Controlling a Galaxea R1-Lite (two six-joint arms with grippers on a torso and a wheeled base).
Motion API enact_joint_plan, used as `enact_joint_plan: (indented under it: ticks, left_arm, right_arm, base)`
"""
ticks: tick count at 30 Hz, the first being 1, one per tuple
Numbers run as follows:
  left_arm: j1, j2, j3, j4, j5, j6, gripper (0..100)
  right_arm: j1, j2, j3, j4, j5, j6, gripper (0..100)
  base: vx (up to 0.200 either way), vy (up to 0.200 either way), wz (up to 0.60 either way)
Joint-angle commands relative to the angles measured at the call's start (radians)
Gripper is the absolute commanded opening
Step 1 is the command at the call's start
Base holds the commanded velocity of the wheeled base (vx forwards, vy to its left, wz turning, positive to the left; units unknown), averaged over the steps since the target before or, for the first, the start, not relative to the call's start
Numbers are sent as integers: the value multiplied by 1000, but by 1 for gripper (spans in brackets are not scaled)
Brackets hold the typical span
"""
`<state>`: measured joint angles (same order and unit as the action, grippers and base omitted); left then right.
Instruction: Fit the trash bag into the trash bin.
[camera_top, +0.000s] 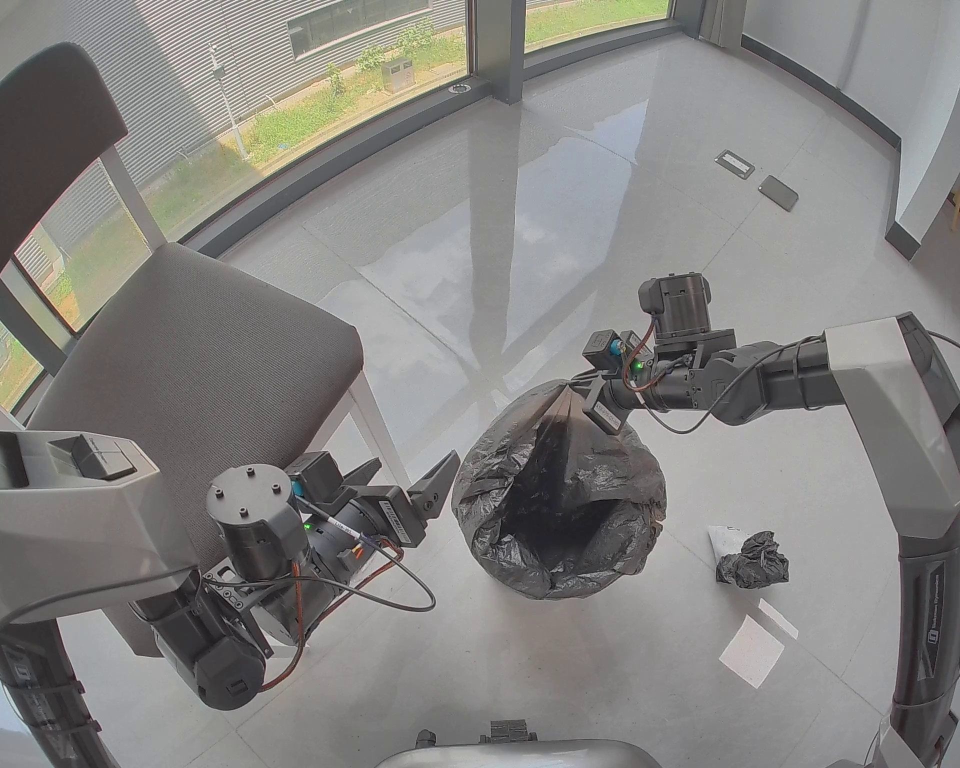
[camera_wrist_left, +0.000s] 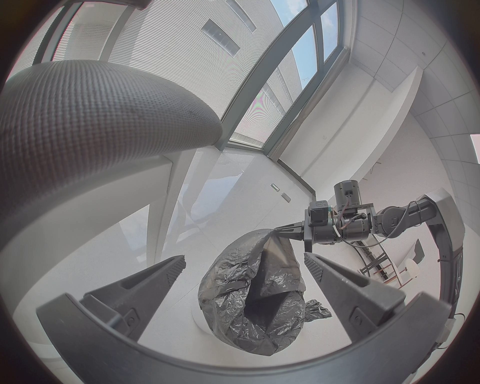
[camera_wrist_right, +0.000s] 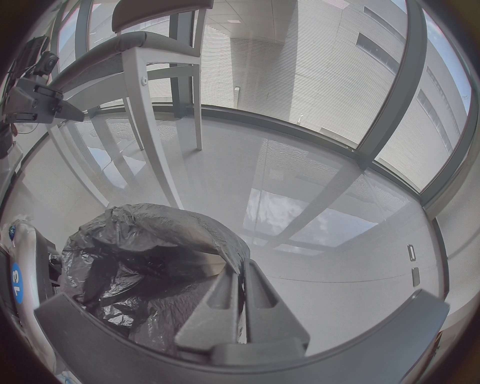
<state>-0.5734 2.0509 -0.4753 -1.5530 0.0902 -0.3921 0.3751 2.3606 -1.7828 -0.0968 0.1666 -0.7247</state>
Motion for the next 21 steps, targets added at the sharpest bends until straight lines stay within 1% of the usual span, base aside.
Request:
enact_joint_plan:
  ticks: [1, 10, 14, 17, 21]
  left_arm:
    - [1, 5, 6, -15, 0, -1, 100]
    - [1, 9, 6, -15, 0, -1, 100]
    - [7, 0, 15, -15, 0, -1, 100]
    - [7, -5, 26, -15, -1, -2, 100]
    - [3, -11, 29, -15, 0, -8, 100]
  right_arm:
    - [-2, 62, -78, 29, 1, -4, 100]
    - [-5, 69, -83, 34, 1, -4, 100]
    - [-19, 5, -30, 17, 2, -2, 100]
    - [-58, -98, 57, -9, 7, 2, 100]
    - [-125, -242, 178, -8, 16, 24, 100]
  base:
    - [0, 0, 0]
    - [0, 0, 0]
    - [0, 0, 0]
    - [0, 0, 0]
    - [0, 0, 0]
